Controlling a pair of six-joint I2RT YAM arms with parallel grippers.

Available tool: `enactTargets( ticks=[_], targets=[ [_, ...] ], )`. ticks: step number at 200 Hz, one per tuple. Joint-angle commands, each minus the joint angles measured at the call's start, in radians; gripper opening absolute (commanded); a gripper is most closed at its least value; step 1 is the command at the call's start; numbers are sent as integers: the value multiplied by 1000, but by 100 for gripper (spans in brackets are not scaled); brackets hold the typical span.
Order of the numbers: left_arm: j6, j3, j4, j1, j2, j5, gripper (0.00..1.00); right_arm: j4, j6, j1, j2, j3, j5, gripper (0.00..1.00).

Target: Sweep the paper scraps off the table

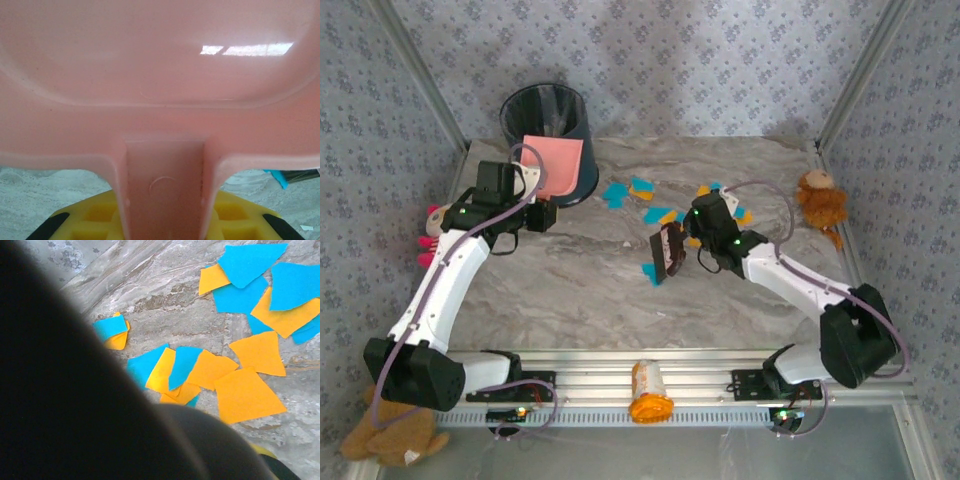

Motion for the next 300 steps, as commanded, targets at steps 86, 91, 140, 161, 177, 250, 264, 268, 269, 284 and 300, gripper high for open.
enactTargets(
  ticks=[86,91,140,161,177,250,264,268,269,284,300],
  targets=[
    [23,25,-24,-4,15,32,0,91,-214,-105,41,84,-503,0],
    [23,26,-25,-4,16,33,0,78,-236,-106,52,95,-531,0],
    [25,28,-30,-4,19,32,0,29,-362,-92,118,133,-665,0],
    [25,27,-29,-4,19,31,0,11,-397,-85,143,131,-664,0],
    [26,28,-32,-4,24,32,0,5,-426,-83,167,130,-667,0],
    [26,29,-35,-3,33,35,0,-76,-474,-80,108,80,-344,0],
    [26,31,-37,-4,38,37,0,-91,-472,-79,71,60,-243,0],
    [26,32,-38,-3,39,38,0,-93,-470,-80,60,53,-218,0],
    [26,32,-37,-3,39,38,0,-93,-470,-80,58,52,-212,0],
    [28,33,-39,-5,42,39,0,-105,-448,-80,19,32,-127,0],
    [29,34,-41,-5,47,42,0,-123,-445,-78,-21,20,-76,0]
  ],
)
